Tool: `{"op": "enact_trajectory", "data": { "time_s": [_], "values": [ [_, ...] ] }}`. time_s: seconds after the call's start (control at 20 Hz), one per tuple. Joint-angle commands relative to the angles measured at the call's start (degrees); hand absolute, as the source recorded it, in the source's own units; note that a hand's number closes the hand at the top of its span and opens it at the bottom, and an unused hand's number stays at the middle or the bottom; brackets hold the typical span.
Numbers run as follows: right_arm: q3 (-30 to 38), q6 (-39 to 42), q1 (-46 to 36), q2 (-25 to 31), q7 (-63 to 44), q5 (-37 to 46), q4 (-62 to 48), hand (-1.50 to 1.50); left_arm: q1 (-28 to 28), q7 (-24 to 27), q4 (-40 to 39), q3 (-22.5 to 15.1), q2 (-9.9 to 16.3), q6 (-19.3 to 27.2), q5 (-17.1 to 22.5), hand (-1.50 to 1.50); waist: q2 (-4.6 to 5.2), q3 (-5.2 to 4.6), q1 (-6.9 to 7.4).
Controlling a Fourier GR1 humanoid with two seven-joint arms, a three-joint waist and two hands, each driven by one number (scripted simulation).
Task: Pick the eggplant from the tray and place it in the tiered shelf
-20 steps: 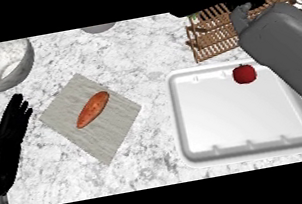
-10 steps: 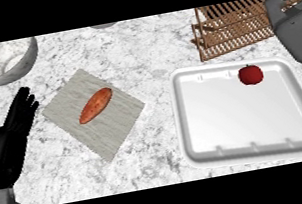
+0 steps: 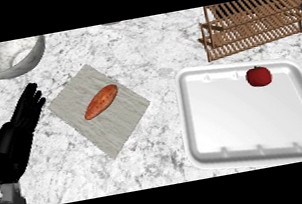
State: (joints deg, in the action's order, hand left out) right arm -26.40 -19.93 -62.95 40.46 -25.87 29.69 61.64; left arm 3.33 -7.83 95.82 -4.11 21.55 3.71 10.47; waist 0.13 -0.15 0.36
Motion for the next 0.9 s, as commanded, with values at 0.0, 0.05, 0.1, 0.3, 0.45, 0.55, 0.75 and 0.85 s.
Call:
{"op": "enact_trajectory", "data": {
  "time_s": [0.0, 0.05, 0.1, 0.3, 0.45, 0.55, 0.75, 0.85],
  "values": [
    [0.4, 1.1, -4.9, -1.2, 3.6, 5.6, -6.6, 1.50, 2.2, 0.7, -3.0, -0.4, -1.4, -0.1, -1.4, 0.00, 0.18, 0.10, 0.57],
    [0.5, -0.5, -4.3, -2.0, 3.3, 7.4, -5.3, 1.50, -1.0, 1.7, 0.1, -0.3, -1.4, -0.5, -1.1, 0.00, -0.01, 0.12, 0.67],
    [2.9, -1.0, -5.5, -1.5, 9.3, 5.5, -9.9, 1.50, 0.5, -1.3, 1.0, 1.1, 0.0, -2.0, 1.2, 0.00, 0.18, 0.14, 1.07],
    [7.2, -0.8, -4.0, -4.3, 16.2, 0.6, -10.0, 1.50, 0.9, 0.0, -0.8, 2.3, -0.1, -2.5, 0.6, 0.00, 0.07, 0.16, 0.69],
    [8.2, 0.6, -5.0, -7.3, 19.1, 1.0, -13.4, 1.50, 1.3, -3.1, 1.9, 1.9, -0.4, -1.2, -0.7, 0.00, 0.01, 0.16, 0.72],
    [7.4, 5.0, -6.7, -6.7, 19.5, 2.5, -16.2, 1.50, 0.1, -1.9, 1.8, -1.0, -2.7, 0.1, -3.6, 0.00, -0.02, 0.14, 0.59],
    [5.0, 15.2, -9.2, -4.6, 25.5, 2.7, -19.9, 1.50, 1.3, -1.2, 0.4, 1.9, -0.4, -2.7, -1.3, 0.00, 0.06, 0.11, 0.85],
    [5.2, 15.1, -7.4, -4.7, 30.3, 3.3, -23.4, 1.50, -0.8, -0.4, 0.8, 1.0, -1.8, -2.0, -2.0, 0.00, 0.20, 0.14, 1.20]
  ]
}}
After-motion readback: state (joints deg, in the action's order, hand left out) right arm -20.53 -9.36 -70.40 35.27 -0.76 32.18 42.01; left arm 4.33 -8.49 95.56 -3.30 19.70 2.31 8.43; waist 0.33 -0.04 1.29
